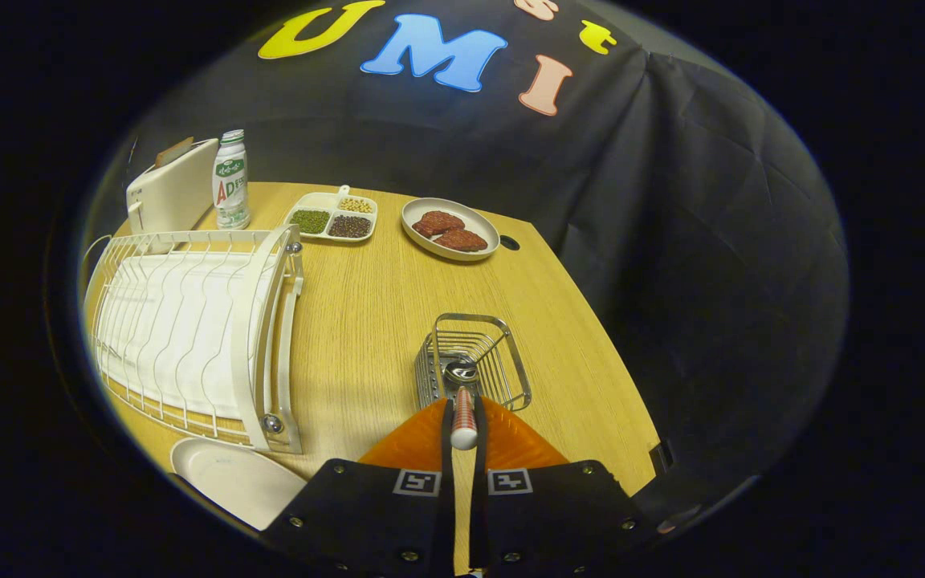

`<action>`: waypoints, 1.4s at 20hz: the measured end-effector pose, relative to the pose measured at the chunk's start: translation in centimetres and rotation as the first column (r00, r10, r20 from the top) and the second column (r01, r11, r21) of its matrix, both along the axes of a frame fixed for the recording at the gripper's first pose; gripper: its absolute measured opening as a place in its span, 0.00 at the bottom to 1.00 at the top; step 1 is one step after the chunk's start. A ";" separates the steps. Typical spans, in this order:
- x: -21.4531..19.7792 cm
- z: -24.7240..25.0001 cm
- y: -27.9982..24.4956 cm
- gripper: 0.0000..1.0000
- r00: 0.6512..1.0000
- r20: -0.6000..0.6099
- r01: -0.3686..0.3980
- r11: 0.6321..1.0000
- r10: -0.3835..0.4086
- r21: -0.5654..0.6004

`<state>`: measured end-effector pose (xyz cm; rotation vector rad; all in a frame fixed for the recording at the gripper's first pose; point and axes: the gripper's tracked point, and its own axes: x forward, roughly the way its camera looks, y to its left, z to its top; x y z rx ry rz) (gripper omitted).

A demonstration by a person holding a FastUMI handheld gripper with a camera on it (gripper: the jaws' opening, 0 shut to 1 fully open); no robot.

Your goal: Take the plate from the dish rack, then take the spoon from the basket and place it into the plate.

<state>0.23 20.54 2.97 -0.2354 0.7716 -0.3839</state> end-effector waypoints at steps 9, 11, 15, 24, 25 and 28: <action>-2.7 3.0 0.3 0.07 0.998 0.051 -0.021 1.000 0.022 -0.023; -3.5 3.9 0.9 0.07 0.997 0.065 -0.046 0.998 0.049 -0.042; -5.4 6.0 2.6 0.07 0.986 0.094 -0.127 0.987 0.136 -0.097; -10.8 8.1 9.1 0.07 0.927 0.132 -0.330 0.930 0.352 -0.164; -11.6 7.7 10.0 0.07 0.919 0.126 -0.355 0.923 0.374 -0.151; -13.9 6.4 12.5 0.07 0.893 0.107 -0.427 0.898 0.438 -0.107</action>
